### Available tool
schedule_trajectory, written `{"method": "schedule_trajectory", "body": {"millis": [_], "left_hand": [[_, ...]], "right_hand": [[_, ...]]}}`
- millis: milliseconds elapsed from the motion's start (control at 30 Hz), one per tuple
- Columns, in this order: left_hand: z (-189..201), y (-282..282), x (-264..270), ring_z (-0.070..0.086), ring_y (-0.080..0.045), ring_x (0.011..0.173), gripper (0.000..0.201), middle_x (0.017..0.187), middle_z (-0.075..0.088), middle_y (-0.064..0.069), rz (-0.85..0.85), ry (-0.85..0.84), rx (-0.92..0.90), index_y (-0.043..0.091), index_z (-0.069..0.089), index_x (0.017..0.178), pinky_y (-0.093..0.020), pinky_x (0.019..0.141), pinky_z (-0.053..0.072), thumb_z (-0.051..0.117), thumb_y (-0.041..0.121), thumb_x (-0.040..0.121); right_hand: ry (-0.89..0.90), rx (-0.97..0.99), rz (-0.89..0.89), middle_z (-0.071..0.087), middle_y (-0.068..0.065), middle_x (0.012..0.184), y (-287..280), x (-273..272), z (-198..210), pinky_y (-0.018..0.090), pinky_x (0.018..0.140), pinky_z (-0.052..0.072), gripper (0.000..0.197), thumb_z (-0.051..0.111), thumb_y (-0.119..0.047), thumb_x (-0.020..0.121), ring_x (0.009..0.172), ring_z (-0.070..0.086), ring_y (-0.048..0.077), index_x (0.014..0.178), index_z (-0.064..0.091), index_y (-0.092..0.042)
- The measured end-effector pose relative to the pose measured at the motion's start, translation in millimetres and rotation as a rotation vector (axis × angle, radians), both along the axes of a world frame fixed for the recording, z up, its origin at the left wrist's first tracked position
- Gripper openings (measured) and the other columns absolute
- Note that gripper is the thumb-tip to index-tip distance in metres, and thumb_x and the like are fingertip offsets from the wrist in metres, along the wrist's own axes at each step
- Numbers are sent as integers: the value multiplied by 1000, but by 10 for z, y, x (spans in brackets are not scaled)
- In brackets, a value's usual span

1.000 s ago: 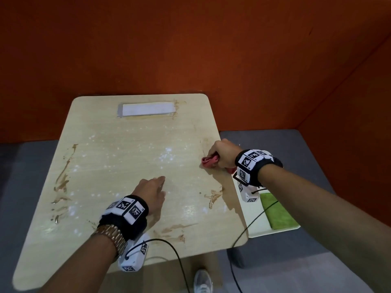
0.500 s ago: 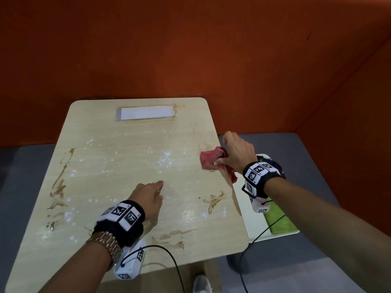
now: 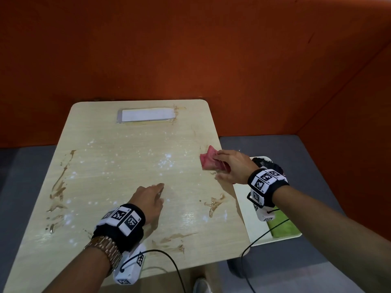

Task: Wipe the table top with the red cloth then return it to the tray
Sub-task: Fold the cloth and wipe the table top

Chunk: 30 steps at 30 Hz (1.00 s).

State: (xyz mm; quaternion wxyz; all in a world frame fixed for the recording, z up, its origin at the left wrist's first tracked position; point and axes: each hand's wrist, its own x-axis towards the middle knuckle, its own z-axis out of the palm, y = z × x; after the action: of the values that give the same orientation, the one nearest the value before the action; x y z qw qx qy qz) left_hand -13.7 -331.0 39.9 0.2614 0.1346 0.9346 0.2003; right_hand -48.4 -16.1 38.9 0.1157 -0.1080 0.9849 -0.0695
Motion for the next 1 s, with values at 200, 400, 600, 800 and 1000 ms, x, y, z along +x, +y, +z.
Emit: {"method": "schedule_trajectory", "body": {"millis": [200,400,600,800,1000], "left_hand": [[-83,-25,-2,45,-26,129,51,138,52,-7,18,-17,5,22,33,146,-36,107,40,44,26,97],[-123,-14,5,41,-25,133,51,146,42,-9,65,-32,8,26,29,147,-35,110,38,43,26,98],[-178,-20,5,37,-25,136,51,147,42,-7,63,-36,-6,27,28,148,-34,111,36,41,27,98],[-151,4,-4,38,-24,136,52,148,41,-6,58,-50,-13,25,27,148,-36,112,35,41,26,98],[-90,32,-13,38,-26,134,50,144,46,-4,21,-27,-49,22,29,148,-34,109,37,40,25,99]], "right_hand": [[58,-63,16,65,1,114,14,-132,-82,44,76,56,32,64,-15,84,94,64,26,116,68,-21],[224,-181,-189,68,1,96,-27,-675,226,34,69,61,19,60,-4,90,79,68,19,94,72,-17],[109,36,-100,68,9,89,-241,-1210,277,41,73,57,20,62,-8,85,82,65,33,95,74,-21],[-19,96,-32,68,10,80,-286,-1070,94,40,69,56,9,65,-8,82,76,64,33,82,72,-13],[-15,105,86,70,8,84,-233,-806,-8,37,68,54,5,66,-10,82,77,63,29,82,70,-8]]}}
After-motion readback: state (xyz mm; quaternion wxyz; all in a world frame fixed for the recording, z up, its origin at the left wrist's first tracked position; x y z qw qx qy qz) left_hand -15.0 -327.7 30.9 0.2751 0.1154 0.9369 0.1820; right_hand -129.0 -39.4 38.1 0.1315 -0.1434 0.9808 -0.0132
